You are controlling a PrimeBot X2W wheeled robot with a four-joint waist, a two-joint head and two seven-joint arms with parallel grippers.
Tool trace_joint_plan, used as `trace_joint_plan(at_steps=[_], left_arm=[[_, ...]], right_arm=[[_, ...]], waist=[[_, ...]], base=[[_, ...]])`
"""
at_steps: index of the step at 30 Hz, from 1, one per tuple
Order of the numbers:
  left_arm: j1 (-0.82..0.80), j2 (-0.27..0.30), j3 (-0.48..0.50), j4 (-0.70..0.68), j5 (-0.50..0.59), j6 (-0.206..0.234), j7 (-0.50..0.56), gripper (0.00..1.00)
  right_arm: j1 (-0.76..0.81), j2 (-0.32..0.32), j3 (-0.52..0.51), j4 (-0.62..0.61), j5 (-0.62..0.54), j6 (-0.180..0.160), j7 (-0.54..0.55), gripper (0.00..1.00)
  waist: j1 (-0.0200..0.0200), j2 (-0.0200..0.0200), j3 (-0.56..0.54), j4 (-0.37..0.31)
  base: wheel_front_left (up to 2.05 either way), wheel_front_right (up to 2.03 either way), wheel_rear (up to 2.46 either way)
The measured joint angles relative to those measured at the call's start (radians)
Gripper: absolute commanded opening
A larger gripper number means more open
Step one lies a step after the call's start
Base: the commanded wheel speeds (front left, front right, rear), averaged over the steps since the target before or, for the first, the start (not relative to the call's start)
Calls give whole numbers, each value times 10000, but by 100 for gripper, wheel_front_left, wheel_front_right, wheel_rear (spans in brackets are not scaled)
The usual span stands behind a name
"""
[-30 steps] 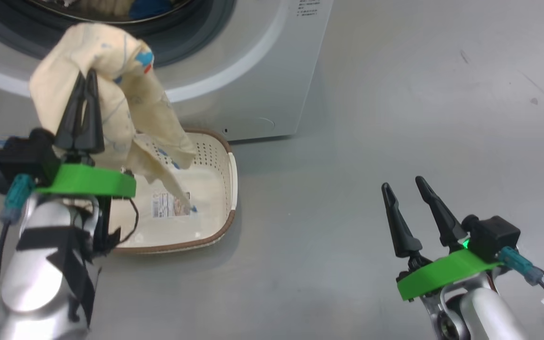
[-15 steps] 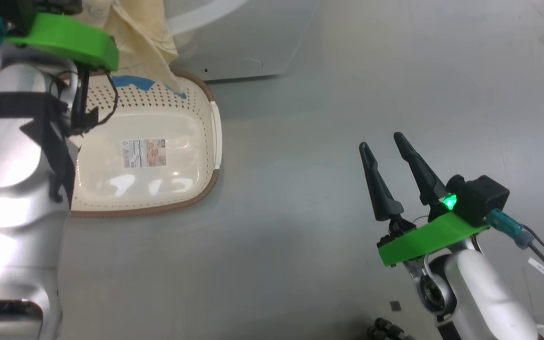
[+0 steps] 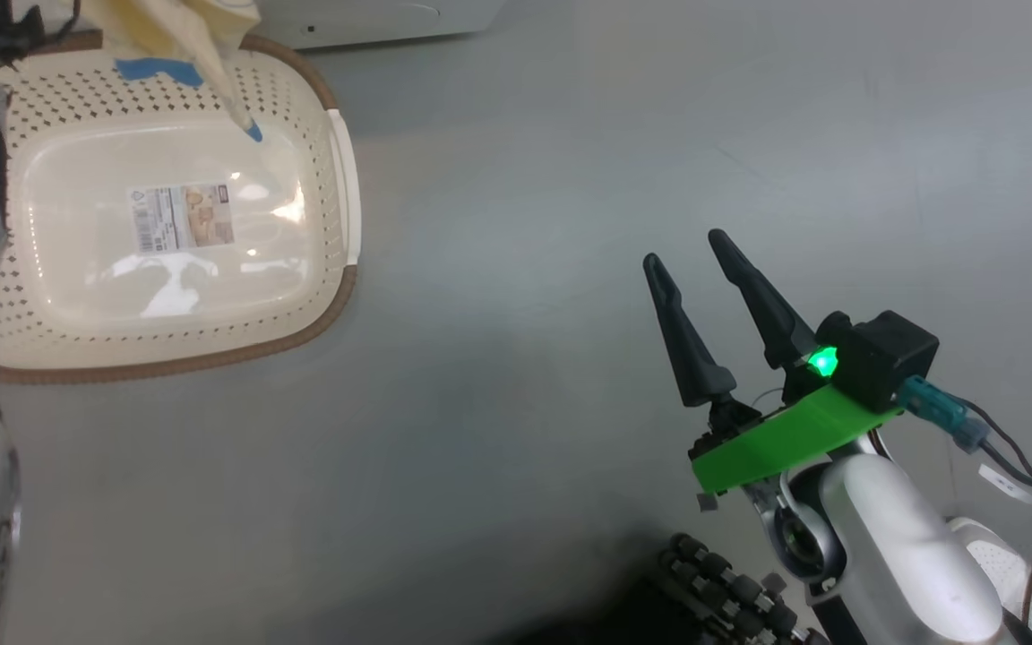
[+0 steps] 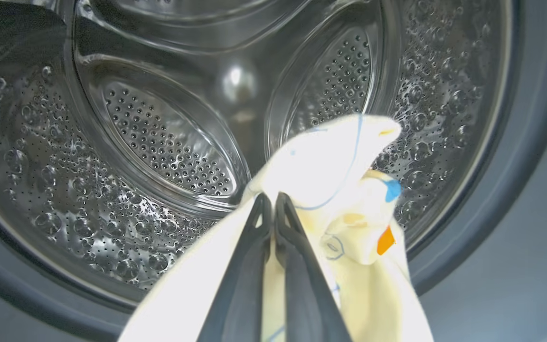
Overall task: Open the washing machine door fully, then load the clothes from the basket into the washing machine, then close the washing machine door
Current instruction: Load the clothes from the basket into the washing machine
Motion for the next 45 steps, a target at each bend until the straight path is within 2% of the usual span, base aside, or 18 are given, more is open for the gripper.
trace_joint_plan(at_steps=[8,20,23,37,42,45], left_arm=[[-1402,188,-31,961,138,284,-113,0],[-2592,767,-40,1087,276,723,-291,0],[-2693,1012,-100,617,347,796,-322,0],[-2702,1103,-314,-1237,347,1310,-376,0],[-2552,1183,-418,-449,334,1290,-380,0],[-2518,1172,-627,405,336,1118,-380,0]], right_arm=[[39,0,178,-40,73,0,0,100],[59,8,217,-157,146,0,0,100],[122,12,276,-201,171,0,0,100],[225,35,523,-267,426,0,0,100],[226,38,633,-255,439,0,0,100],[227,40,654,-244,454,0,0,100]], waist=[[-1,0,399,-201],[-2,0,885,-512],[-2,0,1010,-667],[-2,0,1225,-1019],[-2,1,1200,-1085],[-2,1,1129,-1110]], base=[[0,0,0],[0,0,0],[0,0,0],[0,0,0],[0,0,0],[0,0,0]])
